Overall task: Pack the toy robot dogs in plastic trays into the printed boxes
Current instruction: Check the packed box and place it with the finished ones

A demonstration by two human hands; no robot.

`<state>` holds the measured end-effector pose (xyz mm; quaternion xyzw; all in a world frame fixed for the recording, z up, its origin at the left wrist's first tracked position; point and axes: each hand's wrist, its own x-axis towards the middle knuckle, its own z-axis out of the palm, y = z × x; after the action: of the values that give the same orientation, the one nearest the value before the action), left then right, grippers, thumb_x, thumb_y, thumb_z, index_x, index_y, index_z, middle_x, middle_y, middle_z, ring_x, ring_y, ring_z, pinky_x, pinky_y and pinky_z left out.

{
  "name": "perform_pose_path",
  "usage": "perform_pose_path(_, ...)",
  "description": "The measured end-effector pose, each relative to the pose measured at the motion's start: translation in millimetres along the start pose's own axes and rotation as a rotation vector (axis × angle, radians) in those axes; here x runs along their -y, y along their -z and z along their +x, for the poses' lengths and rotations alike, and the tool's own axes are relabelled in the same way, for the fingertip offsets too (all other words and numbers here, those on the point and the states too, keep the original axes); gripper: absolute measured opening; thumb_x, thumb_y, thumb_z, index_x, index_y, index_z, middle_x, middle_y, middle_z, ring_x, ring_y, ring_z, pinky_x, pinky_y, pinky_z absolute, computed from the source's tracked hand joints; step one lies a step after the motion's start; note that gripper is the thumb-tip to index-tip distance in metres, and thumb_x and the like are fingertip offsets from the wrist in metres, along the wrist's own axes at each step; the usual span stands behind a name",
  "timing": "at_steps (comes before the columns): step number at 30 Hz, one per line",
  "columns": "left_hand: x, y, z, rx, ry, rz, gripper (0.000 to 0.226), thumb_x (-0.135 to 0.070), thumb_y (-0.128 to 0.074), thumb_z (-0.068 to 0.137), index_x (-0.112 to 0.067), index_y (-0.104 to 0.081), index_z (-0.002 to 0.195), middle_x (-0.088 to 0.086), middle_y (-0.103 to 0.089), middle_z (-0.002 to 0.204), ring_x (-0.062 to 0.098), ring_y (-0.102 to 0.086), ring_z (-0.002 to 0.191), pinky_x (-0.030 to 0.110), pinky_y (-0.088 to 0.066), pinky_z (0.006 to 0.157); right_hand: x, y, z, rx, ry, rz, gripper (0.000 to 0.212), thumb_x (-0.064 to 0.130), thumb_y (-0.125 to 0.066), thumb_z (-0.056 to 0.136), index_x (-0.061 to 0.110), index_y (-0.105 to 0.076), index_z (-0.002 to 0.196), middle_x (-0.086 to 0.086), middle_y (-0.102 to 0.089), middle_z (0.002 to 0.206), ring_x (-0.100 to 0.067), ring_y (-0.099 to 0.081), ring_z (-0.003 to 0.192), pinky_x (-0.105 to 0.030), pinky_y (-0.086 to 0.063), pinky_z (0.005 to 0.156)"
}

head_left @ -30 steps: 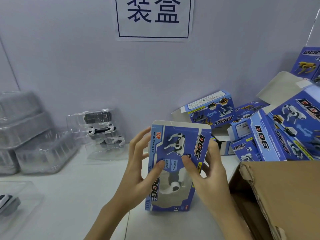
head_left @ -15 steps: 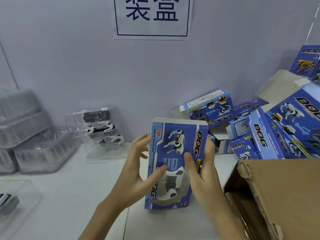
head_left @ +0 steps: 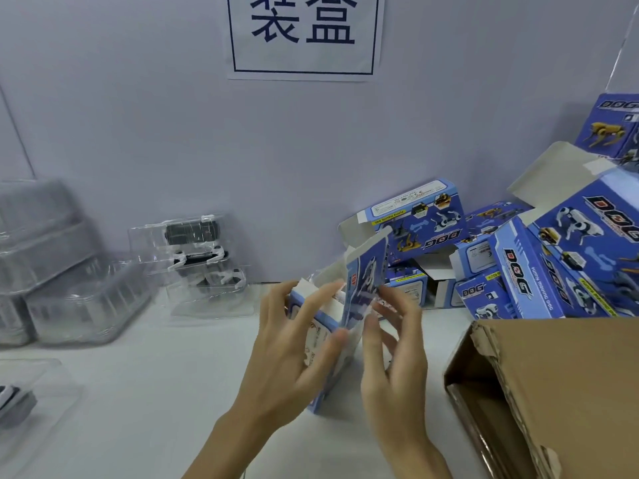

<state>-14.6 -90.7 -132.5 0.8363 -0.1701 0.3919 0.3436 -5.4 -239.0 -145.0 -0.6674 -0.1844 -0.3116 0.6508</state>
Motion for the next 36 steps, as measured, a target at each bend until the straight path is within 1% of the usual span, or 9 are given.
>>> perform_pose_path(4,8,5,4,-0.164,0.215,-0.479,0.039,-0.031,-0.037,0.113,-0.029,-0.045,0.151,0.004,-0.07,0.105,0.025,-0.069,0.093,0.03,-0.057,0.082,3,-1,0,0.171,-0.127,0.13,0.084,0.063,-0.074,0.084,0.042,-0.031,0.154,0.02,-0.053,0.148,-0.004,-0.053,0.136,-0.026,-0.055,0.101)
perform_pose_path(8,20,10,9,0.023,0.301,-0.565,0.039,-0.003,-0.062,0.103,-0.02,-0.057,0.137,0.009,-0.072,0.1,0.026,-0.074,0.088,0.042,-0.063,0.083,2,-3,5,0.057,-0.187,0.025,0.119,0.061,-0.095,0.054,0.04,-0.03,0.151,0.011,-0.054,0.142,-0.009,-0.06,0.128,-0.04,-0.058,0.099)
perform_pose_path(14,42,-4,-8,0.272,0.462,-0.342,0.09,-0.046,-0.083,0.08,-0.045,-0.029,0.152,-0.016,-0.037,0.152,0.005,-0.045,0.137,0.025,-0.051,0.102,-15,17,21,0.049,-0.135,0.041,0.103,0.013,-0.088,0.079,0.036,-0.023,0.154,0.039,-0.055,0.127,0.004,-0.062,0.12,-0.015,-0.058,0.083)
perform_pose_path(19,67,1,-20,0.474,0.57,-0.464,0.116,-0.043,-0.092,0.076,-0.054,-0.009,0.156,-0.019,-0.036,0.16,0.002,-0.045,0.143,0.016,-0.044,0.108,-20,25,25,0.206,-0.188,0.091,0.092,0.03,-0.079,0.084,0.031,-0.023,0.157,0.019,-0.06,0.137,-0.015,-0.062,0.128,-0.046,-0.058,0.1)
perform_pose_path(23,67,1,-16,0.399,0.609,-0.677,0.107,-0.049,-0.093,0.072,-0.059,-0.024,0.153,-0.015,-0.059,0.148,0.017,-0.061,0.133,0.044,-0.056,0.104,-21,29,27,0.322,-0.296,0.26,0.098,0.036,-0.076,0.078,0.036,-0.023,0.16,0.005,-0.052,0.153,-0.02,-0.051,0.141,-0.059,-0.043,0.115)
perform_pose_path(26,68,4,-14,0.38,0.658,-0.811,0.096,-0.054,-0.091,0.074,-0.051,-0.034,0.15,0.0,-0.069,0.137,0.031,-0.072,0.119,0.045,-0.063,0.09,-20,26,28,0.463,-0.364,0.363,0.097,0.034,-0.077,0.082,0.053,-0.021,0.158,0.015,-0.041,0.162,-0.012,-0.045,0.146,-0.047,-0.045,0.116)
perform_pose_path(29,65,1,-16,0.315,0.726,-0.834,0.084,-0.059,-0.089,0.073,-0.047,-0.045,0.143,0.0,-0.074,0.13,0.03,-0.075,0.112,0.039,-0.064,0.083,-20,19,24,0.527,-0.381,0.243,0.092,0.05,-0.076,0.089,0.066,-0.012,0.153,0.031,-0.046,0.152,0.005,-0.05,0.137,-0.021,-0.052,0.101)
perform_pose_path(33,56,-9,-10,0.053,0.832,-0.879,0.064,-0.053,-0.084,0.08,-0.046,-0.052,0.135,0.001,-0.078,0.118,0.031,-0.078,0.1,0.04,-0.065,0.071,-29,17,23,0.422,-0.519,0.026,0.087,0.065,-0.06,0.082,0.047,-0.019,0.156,0.012,-0.059,0.135,0.001,-0.06,0.122,-0.006,-0.045,0.09)
perform_pose_path(36,54,-8,-4,-0.158,0.93,-0.958,0.053,-0.05,-0.075,0.085,-0.039,-0.054,0.133,0.003,-0.08,0.114,0.033,-0.079,0.096,0.051,-0.066,0.072,-38,16,21,0.438,-0.625,-0.007,0.061,0.061,-0.047,0.092,0.035,-0.041,0.147,0.008,-0.065,0.119,-0.006,-0.065,0.109,-0.022,-0.05,0.096)
